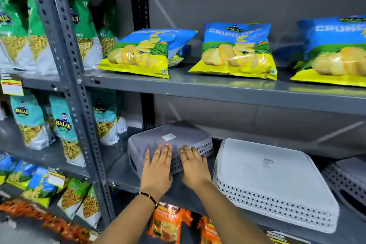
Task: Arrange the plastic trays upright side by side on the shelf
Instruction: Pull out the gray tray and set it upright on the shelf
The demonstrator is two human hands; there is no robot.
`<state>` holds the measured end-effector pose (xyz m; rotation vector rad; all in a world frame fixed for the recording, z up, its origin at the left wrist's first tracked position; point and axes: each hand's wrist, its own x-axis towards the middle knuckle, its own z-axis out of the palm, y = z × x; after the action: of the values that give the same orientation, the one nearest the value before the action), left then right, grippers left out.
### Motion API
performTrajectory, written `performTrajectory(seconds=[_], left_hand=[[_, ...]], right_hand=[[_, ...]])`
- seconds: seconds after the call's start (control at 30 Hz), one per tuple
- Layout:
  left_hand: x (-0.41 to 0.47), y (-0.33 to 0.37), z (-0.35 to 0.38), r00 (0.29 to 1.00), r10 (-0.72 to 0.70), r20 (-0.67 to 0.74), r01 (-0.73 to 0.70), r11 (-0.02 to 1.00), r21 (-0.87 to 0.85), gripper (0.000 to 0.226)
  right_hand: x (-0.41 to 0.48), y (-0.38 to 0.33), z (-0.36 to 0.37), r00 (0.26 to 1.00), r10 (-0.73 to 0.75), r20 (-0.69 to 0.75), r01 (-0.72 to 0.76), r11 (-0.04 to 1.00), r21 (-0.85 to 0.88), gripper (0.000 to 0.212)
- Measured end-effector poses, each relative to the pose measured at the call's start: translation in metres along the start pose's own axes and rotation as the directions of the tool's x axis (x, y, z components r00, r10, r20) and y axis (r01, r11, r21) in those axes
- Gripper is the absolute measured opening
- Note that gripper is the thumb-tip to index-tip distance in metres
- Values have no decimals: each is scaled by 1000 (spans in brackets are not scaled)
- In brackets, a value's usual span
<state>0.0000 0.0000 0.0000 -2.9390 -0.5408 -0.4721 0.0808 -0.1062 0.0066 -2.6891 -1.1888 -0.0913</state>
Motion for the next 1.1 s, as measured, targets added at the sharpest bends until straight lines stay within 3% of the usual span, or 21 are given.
performTrajectory(seconds=[0.13,0.23,0.5,0.67,0.77,0.97,1.1], left_hand=[[16,-16,20,998,46,50,-47,999,16,88],[19,-21,29,983,23,180,-34,998,55,105],[23,-33,57,979,78,189,-111,978,174,134],[30,-33,58,982,89,167,-122,971,204,129],[39,-39,41,993,97,73,-111,971,212,120],[72,-69,-23,985,53,-167,-37,994,103,92],[89,-105,-75,977,180,-116,-184,983,-24,86]], right_hand=[[22,5,9,998,54,-29,-54,999,1,82],[27,12,17,998,50,-36,-50,999,-17,78],[38,29,24,996,25,-85,-28,999,-36,75],[46,32,23,989,14,-147,-20,999,-36,76],[51,33,17,972,79,-221,-75,997,24,80],[57,50,7,867,295,-402,-196,943,271,93],[57,69,-12,673,337,-659,-23,900,436,78]])
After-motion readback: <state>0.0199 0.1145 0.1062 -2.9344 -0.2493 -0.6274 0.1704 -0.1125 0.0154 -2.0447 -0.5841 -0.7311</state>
